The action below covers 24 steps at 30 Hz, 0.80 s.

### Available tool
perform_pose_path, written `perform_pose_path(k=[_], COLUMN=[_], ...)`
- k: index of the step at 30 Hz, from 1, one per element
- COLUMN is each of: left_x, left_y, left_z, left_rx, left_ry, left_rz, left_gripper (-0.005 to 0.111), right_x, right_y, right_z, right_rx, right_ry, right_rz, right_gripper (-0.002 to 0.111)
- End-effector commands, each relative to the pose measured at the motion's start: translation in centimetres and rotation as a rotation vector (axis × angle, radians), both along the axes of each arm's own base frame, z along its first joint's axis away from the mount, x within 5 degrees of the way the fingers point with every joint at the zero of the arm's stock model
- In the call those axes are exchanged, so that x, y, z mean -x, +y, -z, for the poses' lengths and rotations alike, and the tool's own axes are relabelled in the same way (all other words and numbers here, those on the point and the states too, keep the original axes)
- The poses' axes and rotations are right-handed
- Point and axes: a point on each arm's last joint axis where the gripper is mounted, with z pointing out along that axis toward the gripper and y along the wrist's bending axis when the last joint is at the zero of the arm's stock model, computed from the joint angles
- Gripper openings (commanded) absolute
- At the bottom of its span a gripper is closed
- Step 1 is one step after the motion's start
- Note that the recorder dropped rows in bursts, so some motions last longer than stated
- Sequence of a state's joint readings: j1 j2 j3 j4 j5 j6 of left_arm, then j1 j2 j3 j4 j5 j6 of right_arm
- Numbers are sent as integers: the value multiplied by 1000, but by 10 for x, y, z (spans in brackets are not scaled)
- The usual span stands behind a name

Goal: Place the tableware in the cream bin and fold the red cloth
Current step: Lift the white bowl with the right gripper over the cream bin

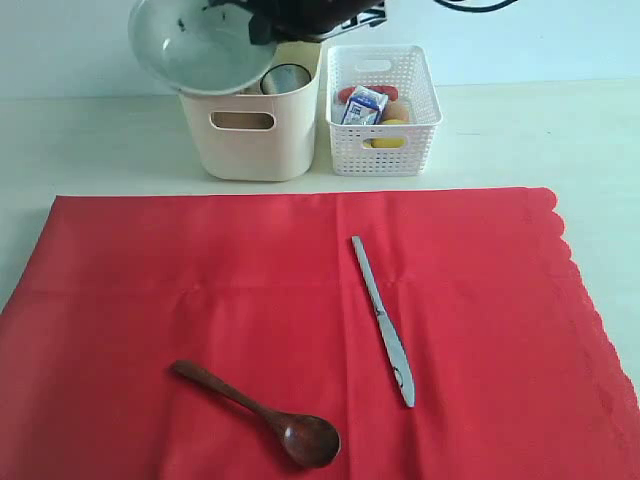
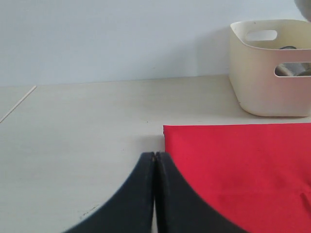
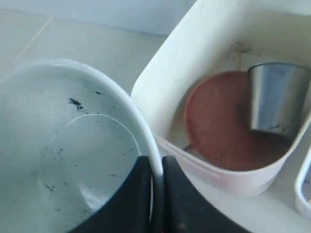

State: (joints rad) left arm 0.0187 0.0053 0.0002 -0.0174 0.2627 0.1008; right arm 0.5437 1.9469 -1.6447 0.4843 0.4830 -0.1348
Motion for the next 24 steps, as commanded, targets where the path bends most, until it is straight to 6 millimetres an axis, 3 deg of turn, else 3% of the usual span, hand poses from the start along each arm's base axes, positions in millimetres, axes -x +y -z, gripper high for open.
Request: perform_pose_path(k=[1, 6, 16, 24], left_x=[0, 0, 0, 0], left_y=[0, 0, 0, 0], left_z=[0, 0, 0, 0], left_rx=[9, 9, 9, 9], left_ry=[-7, -7, -7, -7], left_rz=[-2, -2, -2, -2], left_gripper=[3, 3, 3, 3], right_x=[-16, -31, -56, -63], right_y=[-18, -29, -25, -26], right_z=[-21, -18, 44, 47], right_rx=[-63, -94, -158, -205], right_ry=[-95, -144, -1, -28], right_rz=[83, 158, 258, 317], right_gripper=[0, 0, 0, 0])
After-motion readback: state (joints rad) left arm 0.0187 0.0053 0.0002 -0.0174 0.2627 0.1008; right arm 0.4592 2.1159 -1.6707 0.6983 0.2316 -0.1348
